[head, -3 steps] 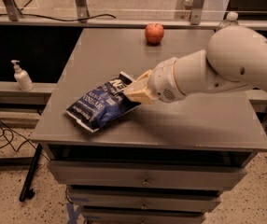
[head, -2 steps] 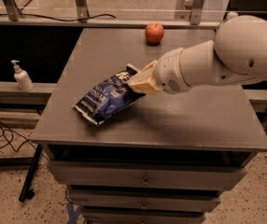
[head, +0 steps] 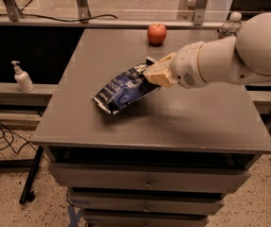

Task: Move blue chip bag near apple

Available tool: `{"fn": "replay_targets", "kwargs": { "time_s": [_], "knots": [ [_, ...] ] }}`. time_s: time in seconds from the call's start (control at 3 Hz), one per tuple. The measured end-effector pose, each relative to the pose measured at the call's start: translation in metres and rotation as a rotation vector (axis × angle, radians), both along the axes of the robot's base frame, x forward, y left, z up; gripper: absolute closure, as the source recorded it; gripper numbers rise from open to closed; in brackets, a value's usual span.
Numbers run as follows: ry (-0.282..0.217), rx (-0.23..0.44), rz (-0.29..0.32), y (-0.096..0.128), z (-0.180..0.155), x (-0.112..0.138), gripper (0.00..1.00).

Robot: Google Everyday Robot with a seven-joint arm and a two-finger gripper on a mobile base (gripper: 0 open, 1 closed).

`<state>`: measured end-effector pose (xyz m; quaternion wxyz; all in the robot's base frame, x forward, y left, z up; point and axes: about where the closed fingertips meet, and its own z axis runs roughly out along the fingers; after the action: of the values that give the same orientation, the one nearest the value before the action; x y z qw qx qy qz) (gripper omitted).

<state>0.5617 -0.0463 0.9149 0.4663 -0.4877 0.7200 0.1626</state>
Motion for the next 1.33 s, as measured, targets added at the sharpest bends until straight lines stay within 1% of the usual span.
{"fn": "replay_targets", "kwargs": {
  "time_s": [0.33, 0.67, 1.0, 1.33],
  "knots": [
    [-0.044, 0.012, -0.045, -0.015, 0.001, 0.032, 1.00],
    [-0.087, 0.026, -0.103, -0.034, 0.000, 0.080, 1.00],
    [-0.116, 0.043, -0.181, -0.054, -0.004, 0.128, 1.00],
    [-0.133, 0.057, -0.269, -0.066, -0.013, 0.165, 1.00]
  ]
}}
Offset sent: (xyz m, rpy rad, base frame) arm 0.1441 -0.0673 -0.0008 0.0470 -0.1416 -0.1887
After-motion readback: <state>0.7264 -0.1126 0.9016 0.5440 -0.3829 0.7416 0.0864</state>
